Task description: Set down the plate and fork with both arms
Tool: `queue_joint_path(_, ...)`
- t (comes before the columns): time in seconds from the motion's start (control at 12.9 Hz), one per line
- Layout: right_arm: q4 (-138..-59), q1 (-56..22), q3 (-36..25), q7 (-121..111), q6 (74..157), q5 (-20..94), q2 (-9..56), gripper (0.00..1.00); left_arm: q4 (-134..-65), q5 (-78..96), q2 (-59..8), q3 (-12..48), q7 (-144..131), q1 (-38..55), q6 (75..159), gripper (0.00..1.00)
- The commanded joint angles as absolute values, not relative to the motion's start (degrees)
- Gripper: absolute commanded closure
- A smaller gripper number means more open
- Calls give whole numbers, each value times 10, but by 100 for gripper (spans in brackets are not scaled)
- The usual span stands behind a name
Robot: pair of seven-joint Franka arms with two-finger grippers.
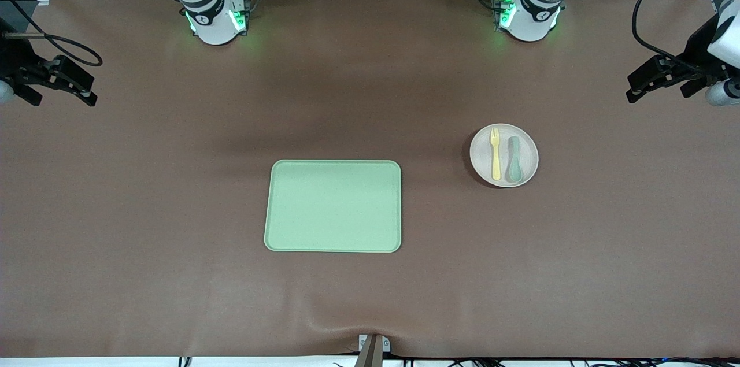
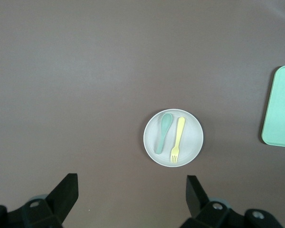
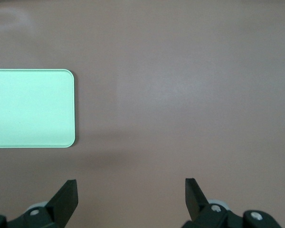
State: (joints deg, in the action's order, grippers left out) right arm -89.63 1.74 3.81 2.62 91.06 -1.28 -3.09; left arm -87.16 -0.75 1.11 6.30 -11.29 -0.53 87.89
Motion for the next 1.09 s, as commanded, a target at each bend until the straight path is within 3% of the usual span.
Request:
queue_joint_path(0.0, -885, 18, 38, 22, 903, -5, -26, 0, -880, -19, 26, 57, -113, 2, 870, 0)
queue_joint_path(0.47, -885, 18, 38, 22, 904, -5, -25, 0, -879, -4, -38, 57, -101, -15, 879, 0)
queue_joint_path(0.7, -885, 18, 38, 22, 903, -5, -26, 0, -983, 39, -41, 57, -99, -38, 969, 0)
queue_joint_path(1.01, -885, 20, 37, 22, 903, 4, -24, 0, -1148, 39, -41, 62, -98, -37, 1161, 0)
